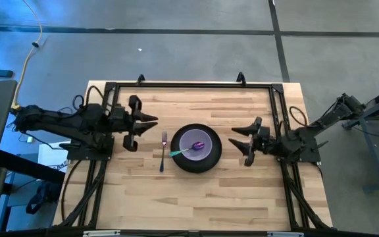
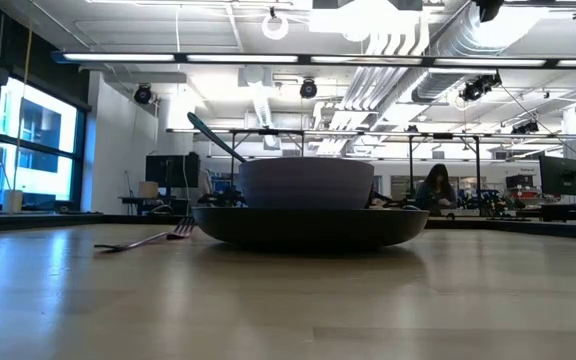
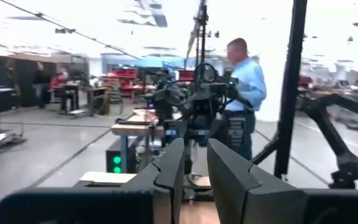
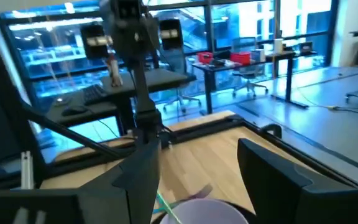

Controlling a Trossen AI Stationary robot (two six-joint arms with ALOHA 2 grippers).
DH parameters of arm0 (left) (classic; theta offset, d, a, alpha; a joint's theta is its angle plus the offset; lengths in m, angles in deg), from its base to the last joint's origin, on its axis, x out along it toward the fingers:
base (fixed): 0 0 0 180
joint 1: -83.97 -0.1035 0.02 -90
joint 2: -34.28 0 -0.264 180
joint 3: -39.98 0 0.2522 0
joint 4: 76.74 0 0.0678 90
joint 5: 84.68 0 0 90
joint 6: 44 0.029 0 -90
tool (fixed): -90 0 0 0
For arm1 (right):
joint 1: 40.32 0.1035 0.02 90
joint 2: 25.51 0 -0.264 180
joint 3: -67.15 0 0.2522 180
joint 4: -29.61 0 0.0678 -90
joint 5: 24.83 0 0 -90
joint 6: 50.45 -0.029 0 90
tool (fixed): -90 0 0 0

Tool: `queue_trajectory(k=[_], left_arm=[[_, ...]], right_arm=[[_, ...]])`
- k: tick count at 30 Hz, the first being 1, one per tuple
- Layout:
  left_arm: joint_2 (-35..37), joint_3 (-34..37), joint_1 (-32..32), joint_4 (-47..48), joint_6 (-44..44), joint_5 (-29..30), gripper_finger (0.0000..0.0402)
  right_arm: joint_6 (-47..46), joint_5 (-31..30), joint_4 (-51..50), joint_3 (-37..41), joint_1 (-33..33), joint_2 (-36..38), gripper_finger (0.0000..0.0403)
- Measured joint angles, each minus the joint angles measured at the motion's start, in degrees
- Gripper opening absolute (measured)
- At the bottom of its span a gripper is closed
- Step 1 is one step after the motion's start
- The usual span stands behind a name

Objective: Set table place
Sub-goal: Return to Home Position

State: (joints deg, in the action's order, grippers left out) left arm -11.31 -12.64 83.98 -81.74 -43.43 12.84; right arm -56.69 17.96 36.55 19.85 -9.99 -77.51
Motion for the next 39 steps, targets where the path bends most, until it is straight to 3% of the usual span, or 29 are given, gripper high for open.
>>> queue_trajectory(k=[8, 19, 24, 27, 34, 39], left_arm=[[4.49, 5.87, -0.04, 3.39, -0.33, 2.64, 0.006], [13.84, 16.76, -0.02, 0.76, -3.67, 5.3, 0.006], [19.59, 20.84, -0.04, 0.81, -3.71, 7.33, 0.006], [23.01, 23.42, -0.04, 0.83, -4.07, 8.4, 0.006], [29.13, 27.71, -0.04, 2.21, -5.55, 8.86, 0.006], [31.96, 30.13, -0.02, 3.19, -6.23, 14.29, 0.006]], right_arm=[[-5.76, 19.6, -7.61, 0.02, -9.71, 5.01, 0.0204], [-5.45, 29.64, -14.55, 0.02, -20.25, 6.77, 0.0204], [-5.31, 31.21, -18.03, 0.52, -23.49, 9.38, 0.0204], [-5.93, 32.42, -12.75, 5.34, -24.77, 11.6, 0.0204], [-10.66, 34.4, 13.81, 22.03, -26.58, 14.26, 0.0204], [-11.55, 33.23, 19.68, 26.71, -28.45, 14.18, 0.0204]])
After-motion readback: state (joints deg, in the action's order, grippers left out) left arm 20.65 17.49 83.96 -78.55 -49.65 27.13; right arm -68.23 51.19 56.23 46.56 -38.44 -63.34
